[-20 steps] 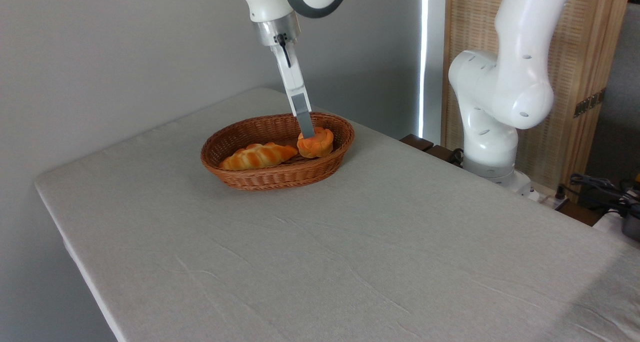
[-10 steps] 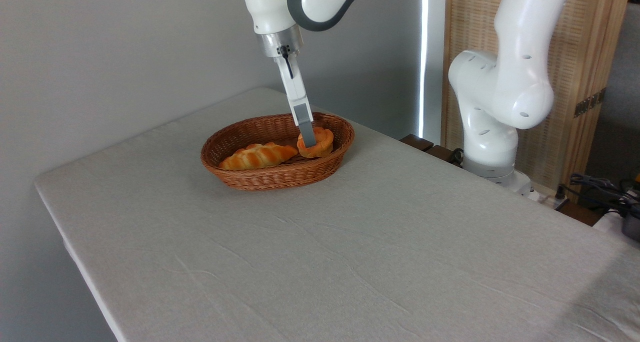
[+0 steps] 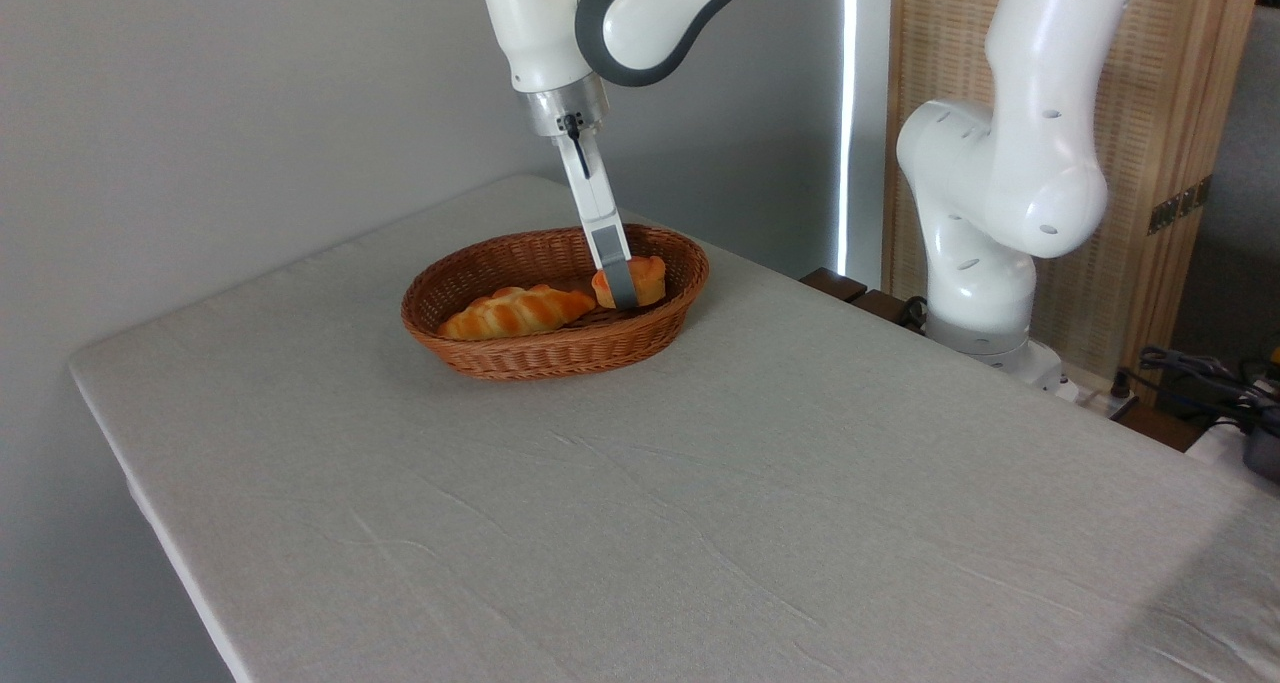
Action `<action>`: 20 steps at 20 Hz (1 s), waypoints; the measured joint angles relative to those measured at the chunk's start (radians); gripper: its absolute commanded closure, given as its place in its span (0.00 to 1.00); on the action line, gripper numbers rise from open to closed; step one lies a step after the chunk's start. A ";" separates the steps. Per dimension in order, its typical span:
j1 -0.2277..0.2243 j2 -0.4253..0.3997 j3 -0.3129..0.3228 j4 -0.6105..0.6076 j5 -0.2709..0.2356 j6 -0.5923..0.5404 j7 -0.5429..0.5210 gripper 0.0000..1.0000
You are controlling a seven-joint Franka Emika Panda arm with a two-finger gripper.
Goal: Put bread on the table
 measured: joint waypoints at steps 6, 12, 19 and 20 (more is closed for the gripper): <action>0.000 0.000 0.000 0.000 0.000 0.000 0.001 0.77; 0.000 0.000 0.000 0.002 0.000 0.000 0.001 0.79; 0.011 -0.005 0.051 0.166 0.000 -0.125 0.001 0.77; 0.012 -0.006 0.065 0.201 0.000 -0.139 0.001 0.77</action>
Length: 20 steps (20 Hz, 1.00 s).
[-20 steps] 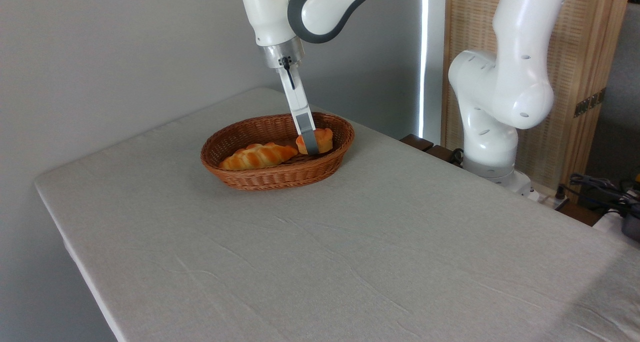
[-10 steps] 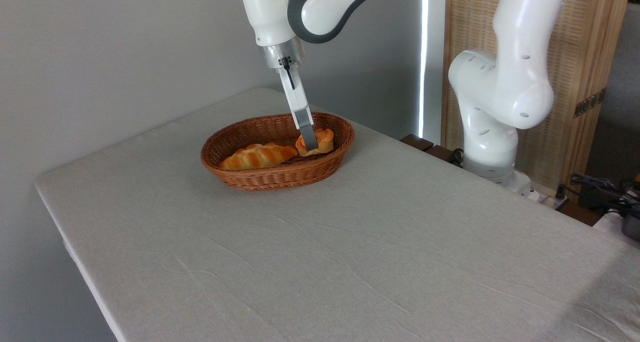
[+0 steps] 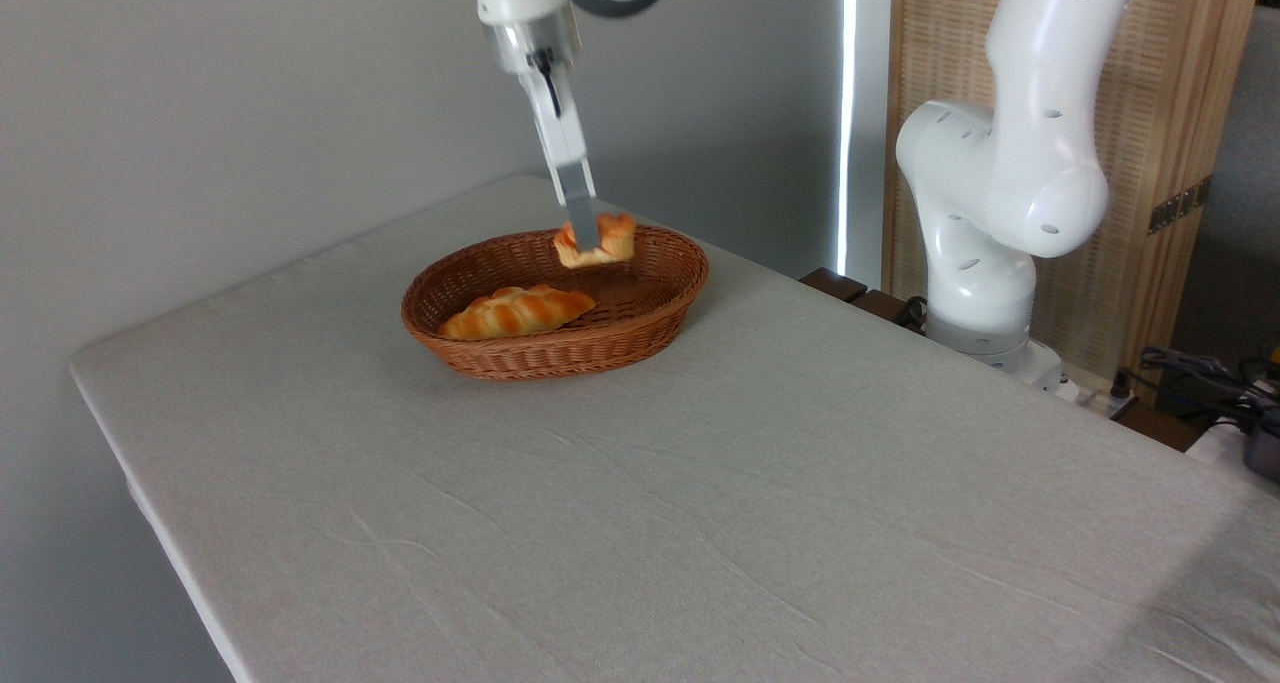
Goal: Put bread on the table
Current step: 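Lift the bun out of the basket and carry it beside the basket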
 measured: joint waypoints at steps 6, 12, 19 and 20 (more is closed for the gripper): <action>0.015 0.050 0.201 0.102 0.068 0.049 0.069 0.74; 0.017 0.199 0.383 0.137 0.076 0.278 0.097 0.62; 0.008 0.352 0.390 0.221 0.076 0.319 -0.087 0.15; 0.005 0.366 0.380 0.226 0.076 0.319 -0.091 0.02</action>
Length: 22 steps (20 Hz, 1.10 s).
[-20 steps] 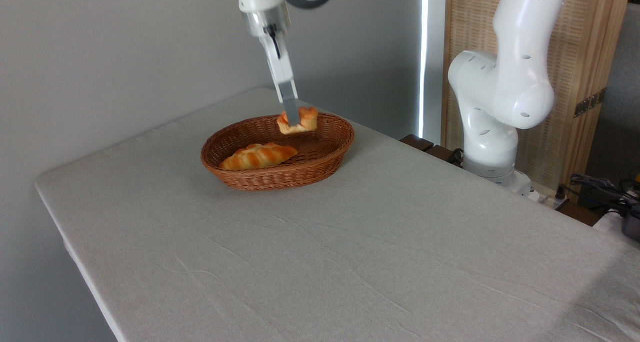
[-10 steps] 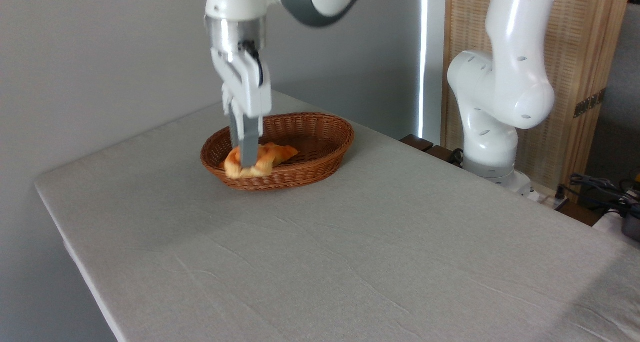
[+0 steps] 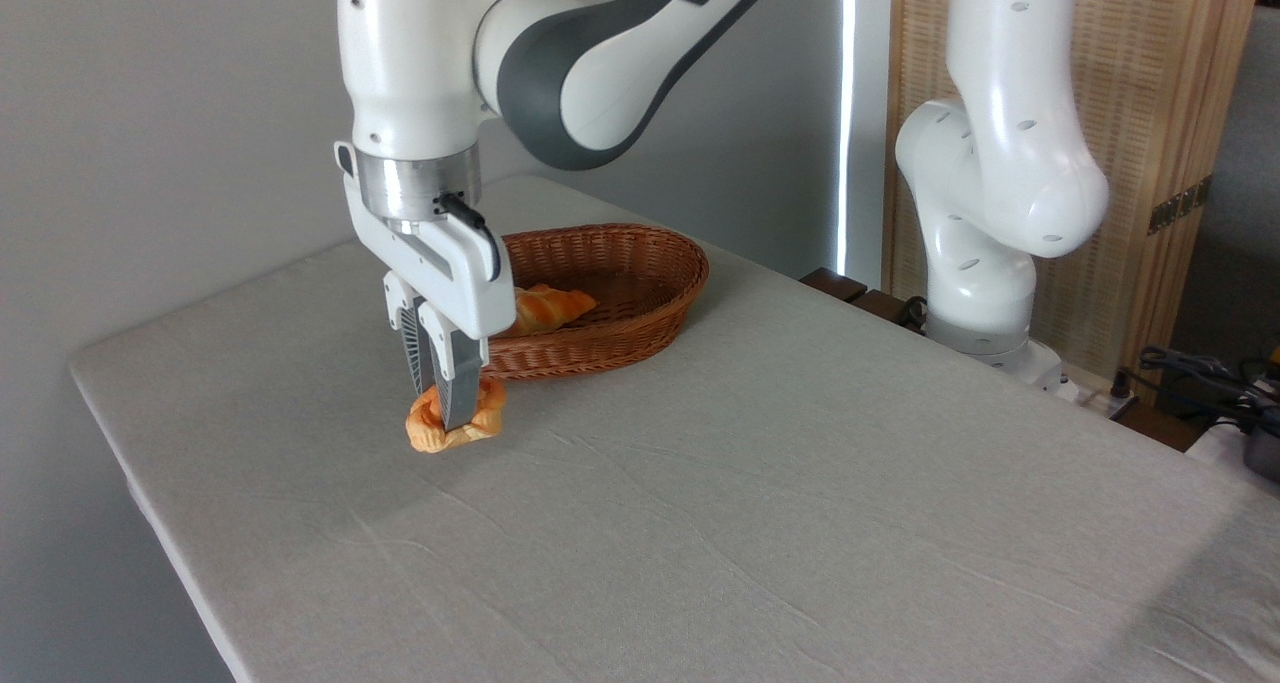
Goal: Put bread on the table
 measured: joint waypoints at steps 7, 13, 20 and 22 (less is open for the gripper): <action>-0.004 0.065 -0.027 0.006 0.001 0.036 0.000 0.00; -0.003 0.069 -0.029 0.013 0.001 0.055 0.000 0.00; -0.003 0.069 -0.029 0.013 0.001 0.055 0.000 0.00; -0.003 0.069 -0.029 0.013 0.001 0.055 0.000 0.00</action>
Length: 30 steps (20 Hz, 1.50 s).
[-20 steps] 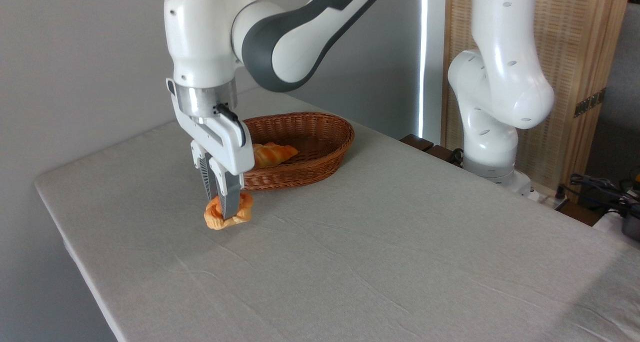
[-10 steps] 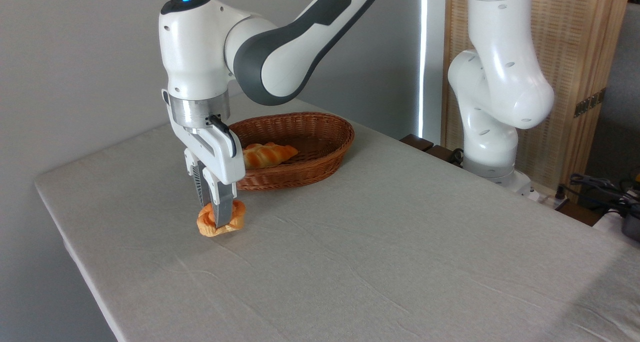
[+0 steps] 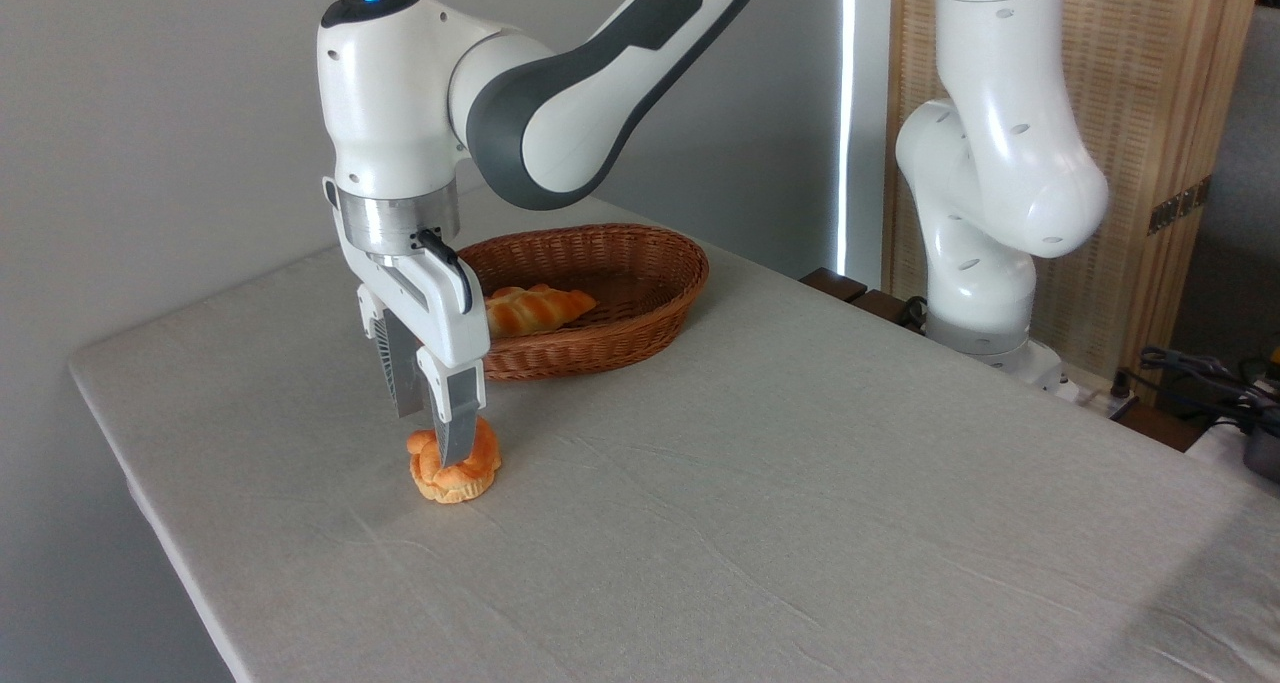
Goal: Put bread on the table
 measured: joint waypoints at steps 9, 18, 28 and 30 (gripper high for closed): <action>0.209 -0.036 -0.117 0.275 0.003 -0.391 -0.001 0.00; 0.375 -0.093 -0.205 0.371 0.005 -0.556 0.061 0.00; 0.289 -0.102 -0.097 0.371 0.065 -0.563 0.063 0.00; 0.263 -0.102 -0.062 0.371 0.065 -0.563 0.064 0.00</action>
